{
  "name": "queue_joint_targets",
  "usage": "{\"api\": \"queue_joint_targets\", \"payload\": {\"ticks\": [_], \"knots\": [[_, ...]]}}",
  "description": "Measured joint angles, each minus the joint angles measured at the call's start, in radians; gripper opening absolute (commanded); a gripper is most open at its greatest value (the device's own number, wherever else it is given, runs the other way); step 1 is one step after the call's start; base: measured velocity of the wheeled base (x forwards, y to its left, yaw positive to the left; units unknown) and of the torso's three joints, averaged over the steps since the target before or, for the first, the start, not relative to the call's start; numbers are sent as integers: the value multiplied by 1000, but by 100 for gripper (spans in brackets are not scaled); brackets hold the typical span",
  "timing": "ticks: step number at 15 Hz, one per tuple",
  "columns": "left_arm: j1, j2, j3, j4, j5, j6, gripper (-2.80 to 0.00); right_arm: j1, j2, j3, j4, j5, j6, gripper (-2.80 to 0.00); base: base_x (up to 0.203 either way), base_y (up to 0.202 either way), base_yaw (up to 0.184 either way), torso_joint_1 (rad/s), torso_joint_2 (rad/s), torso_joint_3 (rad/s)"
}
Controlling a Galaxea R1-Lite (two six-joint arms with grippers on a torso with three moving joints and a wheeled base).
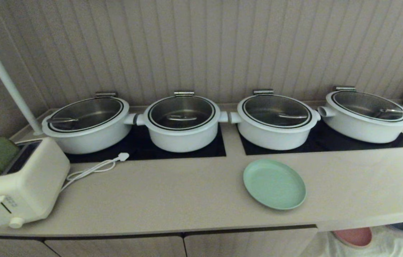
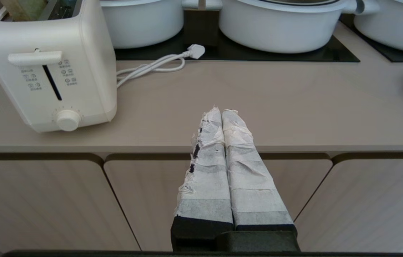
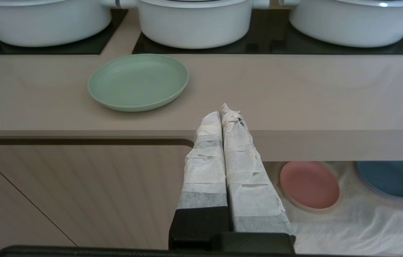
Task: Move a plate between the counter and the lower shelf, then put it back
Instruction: Pick up the plate
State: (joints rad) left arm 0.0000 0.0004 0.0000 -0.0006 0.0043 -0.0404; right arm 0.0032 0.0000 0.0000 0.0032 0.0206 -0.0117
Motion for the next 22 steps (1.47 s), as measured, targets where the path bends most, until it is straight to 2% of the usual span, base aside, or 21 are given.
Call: {"api": "queue_joint_targets", "payload": {"ticks": [22], "knots": [[0,0,0,0,0,0,-280,0,0,0,0,0,0,-280,0,0,0,0,0,0]]}}
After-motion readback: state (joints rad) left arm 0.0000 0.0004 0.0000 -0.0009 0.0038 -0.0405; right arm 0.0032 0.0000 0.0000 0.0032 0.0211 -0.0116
